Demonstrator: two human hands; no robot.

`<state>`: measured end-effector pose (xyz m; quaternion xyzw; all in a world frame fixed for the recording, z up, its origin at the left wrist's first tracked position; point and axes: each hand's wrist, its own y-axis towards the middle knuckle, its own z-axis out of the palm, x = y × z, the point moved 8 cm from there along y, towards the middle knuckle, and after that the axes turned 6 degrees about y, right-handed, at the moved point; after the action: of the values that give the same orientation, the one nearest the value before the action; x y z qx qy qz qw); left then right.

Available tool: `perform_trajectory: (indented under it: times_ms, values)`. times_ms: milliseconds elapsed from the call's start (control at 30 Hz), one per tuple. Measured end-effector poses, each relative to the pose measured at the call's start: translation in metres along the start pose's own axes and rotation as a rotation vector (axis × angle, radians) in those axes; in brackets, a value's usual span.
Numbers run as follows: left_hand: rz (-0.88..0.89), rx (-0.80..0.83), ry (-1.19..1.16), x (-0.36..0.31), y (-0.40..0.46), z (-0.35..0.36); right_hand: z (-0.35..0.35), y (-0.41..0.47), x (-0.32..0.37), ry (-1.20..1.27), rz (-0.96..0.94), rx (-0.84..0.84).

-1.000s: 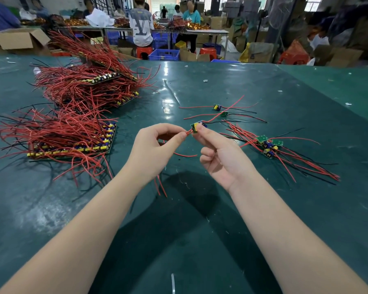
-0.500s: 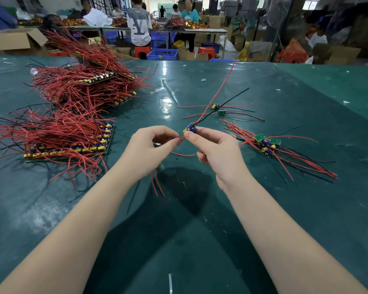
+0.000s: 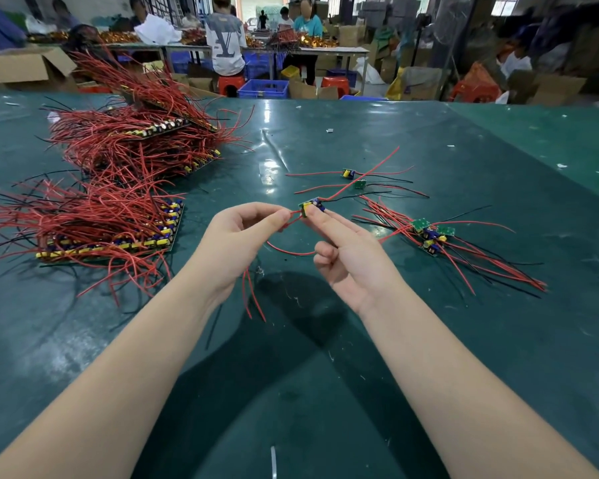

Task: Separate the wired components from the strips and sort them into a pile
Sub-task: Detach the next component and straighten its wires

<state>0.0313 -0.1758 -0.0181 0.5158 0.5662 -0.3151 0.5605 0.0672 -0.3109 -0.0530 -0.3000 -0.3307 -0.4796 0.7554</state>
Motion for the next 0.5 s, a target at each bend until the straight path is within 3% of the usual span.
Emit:
perform_trajectory:
  times_ms: [200, 367, 500]
  values:
    - [0.012, 0.026, 0.068, 0.0013, 0.0005, -0.0007, -0.004, 0.0009, -0.0007, 0.008, 0.009, -0.026]
    - [0.021, 0.018, -0.034, -0.0015, 0.0012, -0.0011, -0.0049, 0.0023, -0.0023, 0.006, -0.003, -0.037]
    - [0.098, 0.019, 0.103, -0.0072, 0.0, 0.0, -0.0063, 0.0029, -0.0008, 0.007, -0.006, -0.042]
